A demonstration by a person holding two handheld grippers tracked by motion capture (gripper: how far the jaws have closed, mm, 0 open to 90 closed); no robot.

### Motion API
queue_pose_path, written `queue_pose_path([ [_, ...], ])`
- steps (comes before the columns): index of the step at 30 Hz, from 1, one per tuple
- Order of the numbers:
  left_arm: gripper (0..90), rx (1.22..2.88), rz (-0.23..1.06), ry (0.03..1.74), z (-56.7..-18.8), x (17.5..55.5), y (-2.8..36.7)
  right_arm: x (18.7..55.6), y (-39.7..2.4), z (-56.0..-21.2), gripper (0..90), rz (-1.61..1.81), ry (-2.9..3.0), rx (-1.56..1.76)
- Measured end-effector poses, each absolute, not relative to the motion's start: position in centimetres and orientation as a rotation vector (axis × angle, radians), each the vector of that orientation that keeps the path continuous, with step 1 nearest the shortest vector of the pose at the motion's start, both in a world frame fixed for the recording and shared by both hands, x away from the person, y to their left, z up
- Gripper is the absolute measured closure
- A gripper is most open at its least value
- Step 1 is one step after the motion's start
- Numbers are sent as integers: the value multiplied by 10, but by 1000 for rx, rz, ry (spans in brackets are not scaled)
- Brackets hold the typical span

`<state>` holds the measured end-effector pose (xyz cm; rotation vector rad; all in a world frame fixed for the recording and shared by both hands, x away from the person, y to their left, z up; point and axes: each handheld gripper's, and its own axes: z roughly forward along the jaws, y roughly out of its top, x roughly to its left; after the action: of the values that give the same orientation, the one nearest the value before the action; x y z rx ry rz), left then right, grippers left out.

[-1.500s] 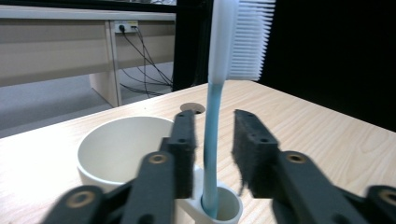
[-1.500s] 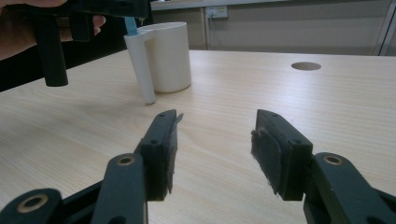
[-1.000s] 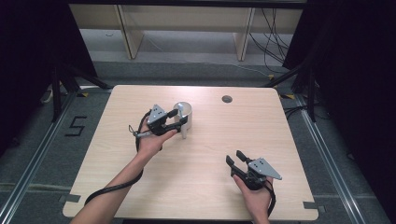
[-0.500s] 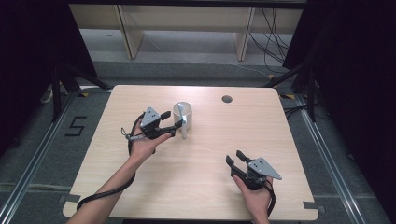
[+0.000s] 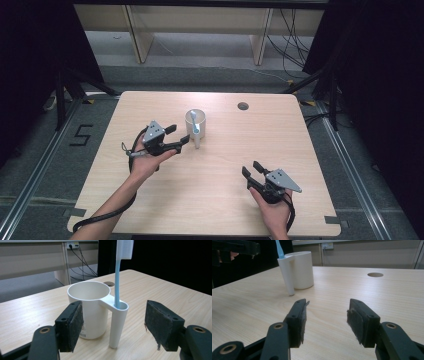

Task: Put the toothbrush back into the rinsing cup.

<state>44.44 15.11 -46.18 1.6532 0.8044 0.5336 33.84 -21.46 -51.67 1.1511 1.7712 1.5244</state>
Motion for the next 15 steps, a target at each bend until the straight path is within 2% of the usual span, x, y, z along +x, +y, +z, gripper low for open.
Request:
queue_pose_path([
  [15,315,1633,557,806,-462,422,171,339,-215,-517,497,1513,1781,1133],
])
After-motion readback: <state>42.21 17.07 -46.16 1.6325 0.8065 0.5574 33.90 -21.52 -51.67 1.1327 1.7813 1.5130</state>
